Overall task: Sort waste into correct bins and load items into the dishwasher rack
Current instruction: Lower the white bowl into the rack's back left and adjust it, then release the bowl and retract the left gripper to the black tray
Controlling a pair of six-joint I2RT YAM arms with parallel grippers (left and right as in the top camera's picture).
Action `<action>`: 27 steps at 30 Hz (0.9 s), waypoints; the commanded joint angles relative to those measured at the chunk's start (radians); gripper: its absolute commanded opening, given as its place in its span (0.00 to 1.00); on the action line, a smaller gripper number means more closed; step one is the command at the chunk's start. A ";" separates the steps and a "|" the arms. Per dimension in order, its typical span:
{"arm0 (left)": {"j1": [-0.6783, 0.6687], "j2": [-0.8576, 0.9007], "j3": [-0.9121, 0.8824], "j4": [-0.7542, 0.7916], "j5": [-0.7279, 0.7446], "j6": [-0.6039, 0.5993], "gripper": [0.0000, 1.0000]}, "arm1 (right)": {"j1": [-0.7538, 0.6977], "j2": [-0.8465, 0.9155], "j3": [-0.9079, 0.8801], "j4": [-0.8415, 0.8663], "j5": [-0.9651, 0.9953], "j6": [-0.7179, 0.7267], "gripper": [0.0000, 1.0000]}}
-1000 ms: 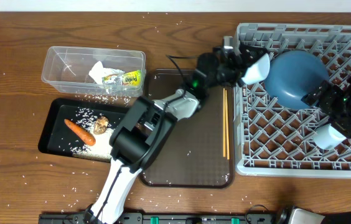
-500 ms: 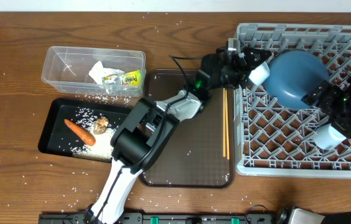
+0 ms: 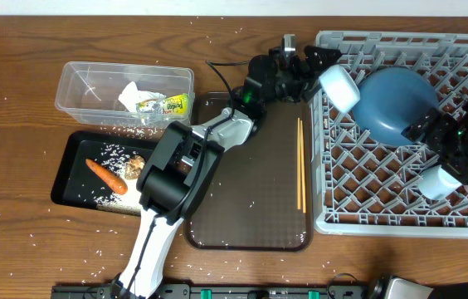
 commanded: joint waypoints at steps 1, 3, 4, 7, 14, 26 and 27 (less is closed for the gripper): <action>0.000 -0.005 0.026 -0.051 0.070 0.082 0.98 | -0.007 -0.002 0.002 -0.005 0.007 -0.013 0.99; 0.000 -0.005 0.026 -0.085 0.071 0.109 0.98 | -0.007 -0.002 0.002 -0.008 0.007 -0.017 0.99; 0.002 -0.005 0.026 -0.104 0.071 0.122 0.98 | -0.007 -0.002 0.002 -0.009 0.007 -0.021 0.99; 0.006 -0.005 0.026 -0.134 0.074 0.130 0.98 | -0.007 -0.002 0.002 -0.011 0.014 -0.024 0.99; 0.033 -0.007 0.026 -0.134 0.080 0.130 0.98 | -0.007 -0.002 0.002 -0.011 0.026 -0.024 0.99; 0.126 -0.007 0.026 -0.216 0.144 0.157 0.97 | -0.007 -0.002 0.002 -0.011 0.026 -0.024 0.99; 0.132 -0.007 0.026 -0.216 0.154 0.157 0.98 | -0.007 -0.002 0.002 -0.010 0.026 -0.024 0.99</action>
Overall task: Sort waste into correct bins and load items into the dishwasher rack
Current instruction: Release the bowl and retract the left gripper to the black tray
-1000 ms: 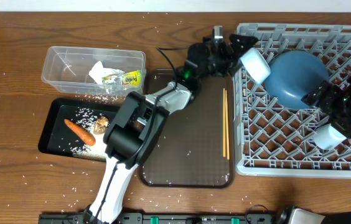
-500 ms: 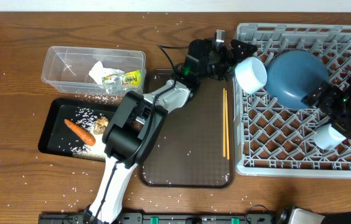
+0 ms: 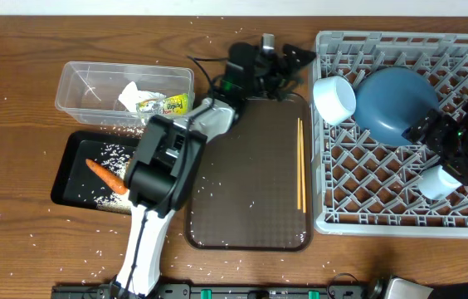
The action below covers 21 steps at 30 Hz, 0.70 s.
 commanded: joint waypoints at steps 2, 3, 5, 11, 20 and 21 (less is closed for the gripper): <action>0.026 -0.014 0.011 -0.002 0.068 0.035 0.98 | -0.007 -0.002 0.002 -0.002 0.012 -0.013 0.99; 0.033 -0.021 0.011 -0.002 0.079 0.045 0.98 | -0.007 -0.002 0.002 -0.002 0.012 -0.015 0.99; 0.048 -0.041 0.011 -0.002 0.100 0.057 0.98 | -0.007 -0.002 0.002 0.000 0.010 -0.038 0.98; 0.110 -0.156 0.011 -0.039 0.137 0.132 0.98 | 0.003 -0.027 0.002 -0.001 -0.143 -0.173 0.96; 0.211 -0.514 0.011 -0.670 0.035 0.593 0.98 | 0.217 -0.103 0.002 0.039 -0.314 -0.350 0.80; 0.224 -0.560 0.011 -0.763 -0.006 0.645 0.98 | 0.258 -0.106 0.002 0.048 -0.314 -0.350 0.77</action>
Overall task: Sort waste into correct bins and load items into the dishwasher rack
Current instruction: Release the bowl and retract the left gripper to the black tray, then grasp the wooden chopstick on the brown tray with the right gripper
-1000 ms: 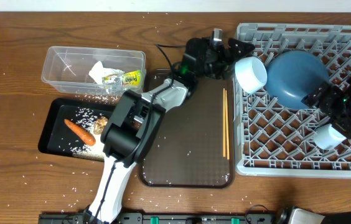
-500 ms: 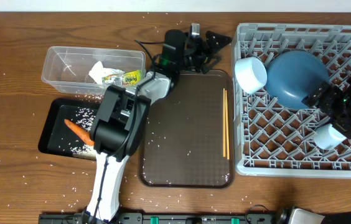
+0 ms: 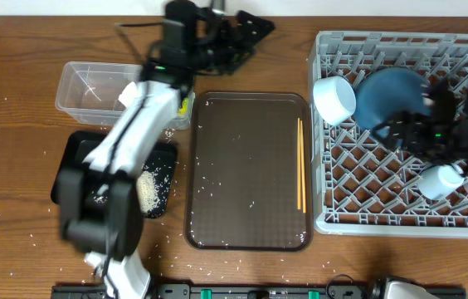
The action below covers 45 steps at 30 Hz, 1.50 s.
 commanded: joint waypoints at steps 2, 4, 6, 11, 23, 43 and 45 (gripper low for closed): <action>0.049 -0.198 0.007 -0.288 -0.166 0.335 0.98 | 0.194 -0.027 0.002 0.039 -0.059 -0.040 0.68; 0.076 -0.281 0.007 -0.455 -0.273 0.414 0.98 | 0.323 -0.020 0.002 0.082 0.028 0.053 0.64; 0.102 -0.352 0.007 -0.615 -0.394 0.453 0.98 | 0.448 -0.006 0.002 0.119 0.167 0.165 0.56; 0.182 -0.473 0.007 -0.949 -0.616 0.500 0.98 | 0.698 0.083 0.002 0.140 0.538 0.485 0.37; 0.314 -0.526 0.006 -1.299 -0.708 0.500 0.98 | 0.778 0.476 0.002 0.224 0.637 0.620 0.28; 0.314 -0.526 0.006 -1.324 -0.710 0.500 0.98 | 0.695 0.721 0.001 0.244 0.436 0.610 0.33; 0.314 -0.526 0.006 -1.324 -0.710 0.500 0.98 | 0.696 0.732 0.000 0.245 0.399 0.610 0.30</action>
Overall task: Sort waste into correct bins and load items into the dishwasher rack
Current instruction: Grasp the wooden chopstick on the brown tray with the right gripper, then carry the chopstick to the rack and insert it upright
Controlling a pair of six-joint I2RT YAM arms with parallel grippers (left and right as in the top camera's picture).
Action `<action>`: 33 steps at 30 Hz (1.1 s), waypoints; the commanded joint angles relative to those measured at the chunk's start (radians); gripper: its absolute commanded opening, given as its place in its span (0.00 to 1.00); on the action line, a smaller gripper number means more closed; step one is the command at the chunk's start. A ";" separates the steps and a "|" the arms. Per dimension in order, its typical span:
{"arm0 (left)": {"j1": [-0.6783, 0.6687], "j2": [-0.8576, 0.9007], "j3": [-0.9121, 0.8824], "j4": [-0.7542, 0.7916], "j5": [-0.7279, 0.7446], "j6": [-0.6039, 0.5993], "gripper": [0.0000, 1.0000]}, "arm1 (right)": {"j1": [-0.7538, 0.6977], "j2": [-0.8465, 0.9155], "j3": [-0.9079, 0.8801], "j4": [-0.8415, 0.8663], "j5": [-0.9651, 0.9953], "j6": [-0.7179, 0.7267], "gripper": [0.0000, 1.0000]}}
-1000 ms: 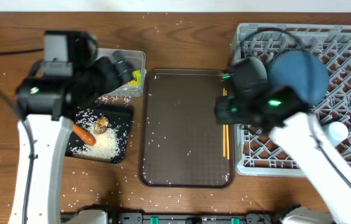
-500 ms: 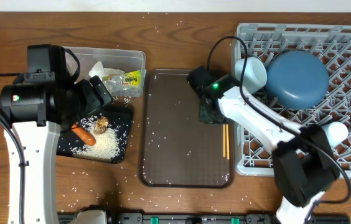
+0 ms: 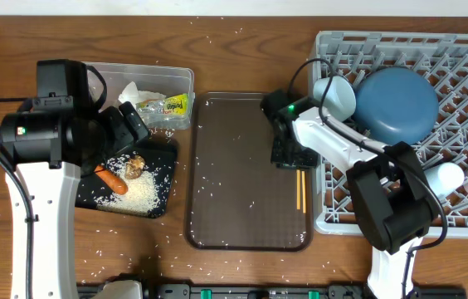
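Two thin chopsticks (image 3: 300, 189) lie along the right side of the brown tray (image 3: 242, 191). My right gripper (image 3: 289, 154) is low over their far end and hides it; its jaws do not show. My left gripper (image 3: 128, 126) hangs open and holds nothing, over the seam between the clear bin (image 3: 85, 76) and the black tray (image 3: 161, 178). The black tray carries a carrot (image 3: 111, 179), a brown food scrap (image 3: 135, 166) and spilled rice. The clear bin holds wrappers (image 3: 163, 104). In the grey rack (image 3: 400, 212) sit a white cup (image 3: 339, 95), a blue bowl (image 3: 397, 105) and another white cup (image 3: 447, 178).
Rice grains are scattered over the wooden table (image 3: 18, 241) and the brown tray. The right arm (image 3: 342, 149) reaches across the rack's left edge. The left arm's column (image 3: 47, 216) stands at the left of the black tray.
My left gripper has moved from the table's back edge to just above the black tray and clear bin. My right gripper has left the rack and is now over the chopsticks on the brown tray.
My left gripper first held the white cup at the rack's back left corner. Then the cup sat in the rack and the gripper was off it, then further left at the back. Now the left is over the bins and the right is at the chopsticks.
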 commanded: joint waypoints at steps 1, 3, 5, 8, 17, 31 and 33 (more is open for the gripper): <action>0.003 -0.005 -0.001 -0.004 -0.013 0.010 0.98 | 0.001 0.044 -0.001 0.003 -0.085 -0.013 0.27; 0.003 -0.005 -0.001 -0.004 -0.013 0.010 0.98 | 0.005 0.048 -0.001 0.011 -0.129 -0.041 0.20; 0.003 -0.005 -0.001 -0.004 -0.013 0.010 0.98 | 0.012 0.046 -0.001 0.014 -0.131 -0.068 0.01; 0.003 -0.005 -0.001 -0.005 -0.013 0.010 0.98 | 0.016 0.039 0.000 0.017 -0.129 -0.079 0.01; 0.003 -0.005 -0.001 -0.005 -0.013 0.010 0.98 | 0.016 -0.161 0.054 0.017 -0.129 -0.203 0.01; 0.003 -0.005 -0.001 -0.004 -0.013 0.010 0.98 | -0.174 -0.637 0.066 -0.055 0.036 -0.369 0.01; 0.003 -0.005 -0.001 -0.004 -0.013 0.010 0.98 | -0.260 -0.665 0.066 -0.071 0.045 -0.409 0.01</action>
